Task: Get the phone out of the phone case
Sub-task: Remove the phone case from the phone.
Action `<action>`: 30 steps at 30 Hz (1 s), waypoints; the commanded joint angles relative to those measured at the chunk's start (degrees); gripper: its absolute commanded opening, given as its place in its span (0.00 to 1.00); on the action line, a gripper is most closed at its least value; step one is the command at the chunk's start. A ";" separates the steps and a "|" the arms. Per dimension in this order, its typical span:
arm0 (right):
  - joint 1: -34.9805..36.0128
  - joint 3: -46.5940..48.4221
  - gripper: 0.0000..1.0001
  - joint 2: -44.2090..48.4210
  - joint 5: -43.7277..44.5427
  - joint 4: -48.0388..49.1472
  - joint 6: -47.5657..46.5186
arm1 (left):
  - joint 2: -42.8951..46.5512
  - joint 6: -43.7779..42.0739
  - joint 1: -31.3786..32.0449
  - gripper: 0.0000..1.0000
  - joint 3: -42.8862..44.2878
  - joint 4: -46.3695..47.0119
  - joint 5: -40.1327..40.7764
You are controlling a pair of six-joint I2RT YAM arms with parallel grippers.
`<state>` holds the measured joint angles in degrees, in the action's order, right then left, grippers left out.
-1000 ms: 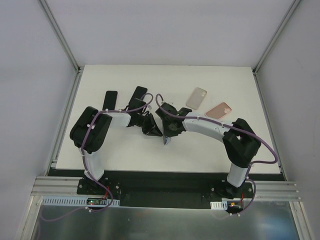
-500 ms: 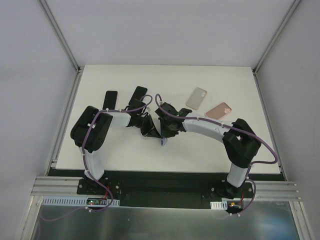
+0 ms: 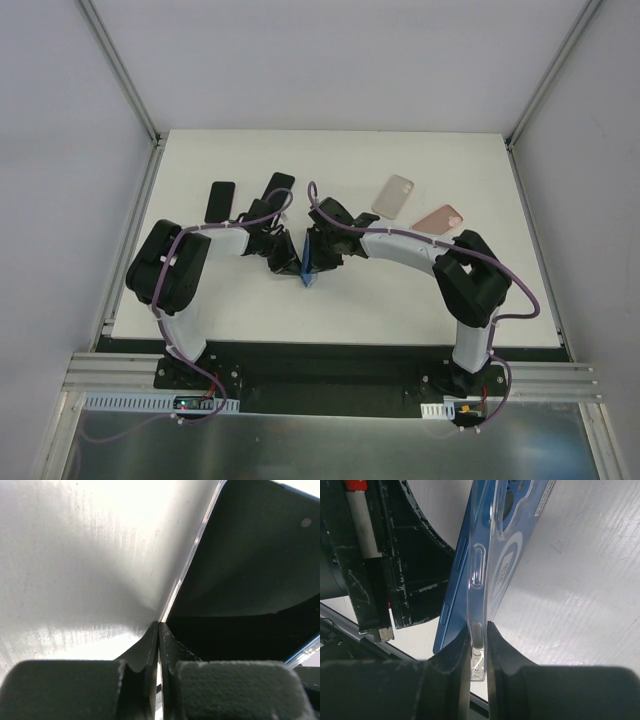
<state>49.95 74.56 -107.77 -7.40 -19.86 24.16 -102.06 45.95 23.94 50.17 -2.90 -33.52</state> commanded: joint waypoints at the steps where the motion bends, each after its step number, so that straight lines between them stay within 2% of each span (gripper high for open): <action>1: 2.08 -2.40 0.01 -7.73 -6.68 10.37 3.26 | 3.79 -0.78 1.11 0.02 -0.69 1.84 -3.57; 3: 1.99 -2.49 0.01 -6.67 -5.09 8.18 2.47 | 5.29 -1.39 0.14 0.06 -1.48 1.23 -3.05; 4: 1.99 -2.49 0.02 -6.32 -4.12 7.73 2.29 | 6.69 -1.83 -0.30 0.15 -1.74 1.05 -2.87; 6: 1.99 -2.23 0.01 -5.88 -3.68 6.68 1.59 | 8.01 -2.01 -1.70 0.19 -2.79 0.61 -3.04; 7: 1.99 -2.06 0.01 -5.88 -3.68 6.41 1.50 | 9.15 -2.10 -2.06 0.27 -3.15 0.61 -3.31; 13: 1.90 -1.27 0.01 -6.75 -4.11 6.23 1.50 | 15.56 -3.67 -4.26 0.59 -4.56 0.70 -3.31; 14: 1.90 -1.18 0.01 -7.02 -4.20 6.23 1.68 | 16.27 -3.94 -4.26 0.67 -4.47 0.70 -3.31; 17: 1.90 -0.91 0.01 -6.84 -4.12 6.32 1.68 | 17.42 -4.91 -4.26 0.77 -3.59 0.70 -4.71; 20: 1.90 -0.91 0.01 -6.23 -4.03 6.41 1.76 | 16.63 -4.91 -4.26 0.78 -3.15 0.61 -4.63; 24: 1.99 -1.00 0.01 -4.74 -3.33 5.71 1.41 | 14.44 -4.47 -3.99 0.75 -2.89 0.44 -3.32; 30: 2.25 -0.47 0.01 -2.80 -1.31 3.34 0.54 | 12.94 -6.49 -2.07 0.67 2.03 -6.84 5.63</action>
<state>49.93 74.39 -111.24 -9.58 -13.67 25.52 -87.99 41.78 19.79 47.33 -5.43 -34.39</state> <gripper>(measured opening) 0.149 0.685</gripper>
